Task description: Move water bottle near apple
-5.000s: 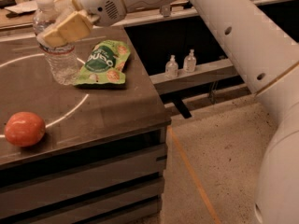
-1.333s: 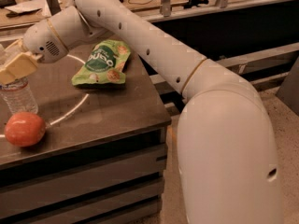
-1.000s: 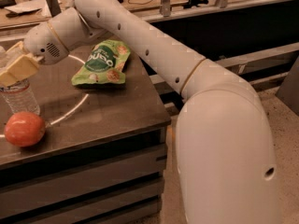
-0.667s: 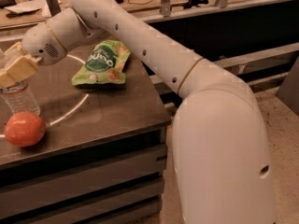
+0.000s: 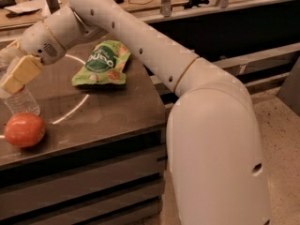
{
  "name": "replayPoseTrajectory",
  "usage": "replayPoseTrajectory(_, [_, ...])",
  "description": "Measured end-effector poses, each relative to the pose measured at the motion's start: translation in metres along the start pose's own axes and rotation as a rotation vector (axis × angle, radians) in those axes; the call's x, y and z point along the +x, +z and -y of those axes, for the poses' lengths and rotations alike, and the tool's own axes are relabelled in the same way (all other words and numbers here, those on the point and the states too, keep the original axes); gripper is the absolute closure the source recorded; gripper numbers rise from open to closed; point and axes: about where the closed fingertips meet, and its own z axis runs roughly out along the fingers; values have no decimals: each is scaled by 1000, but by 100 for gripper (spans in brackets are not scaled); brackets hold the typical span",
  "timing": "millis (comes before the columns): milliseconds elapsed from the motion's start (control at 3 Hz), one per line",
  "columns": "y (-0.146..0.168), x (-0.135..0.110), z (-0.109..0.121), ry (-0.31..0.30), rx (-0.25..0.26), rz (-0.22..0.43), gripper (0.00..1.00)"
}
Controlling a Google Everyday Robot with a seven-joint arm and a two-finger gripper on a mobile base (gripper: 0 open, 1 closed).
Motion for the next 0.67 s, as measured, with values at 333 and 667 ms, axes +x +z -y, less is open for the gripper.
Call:
replayPoseTrajectory(333, [0, -1, 0, -2, 0, -1, 0])
replayPoseTrajectory(667, [-20, 0, -8, -37, 24, 19, 0])
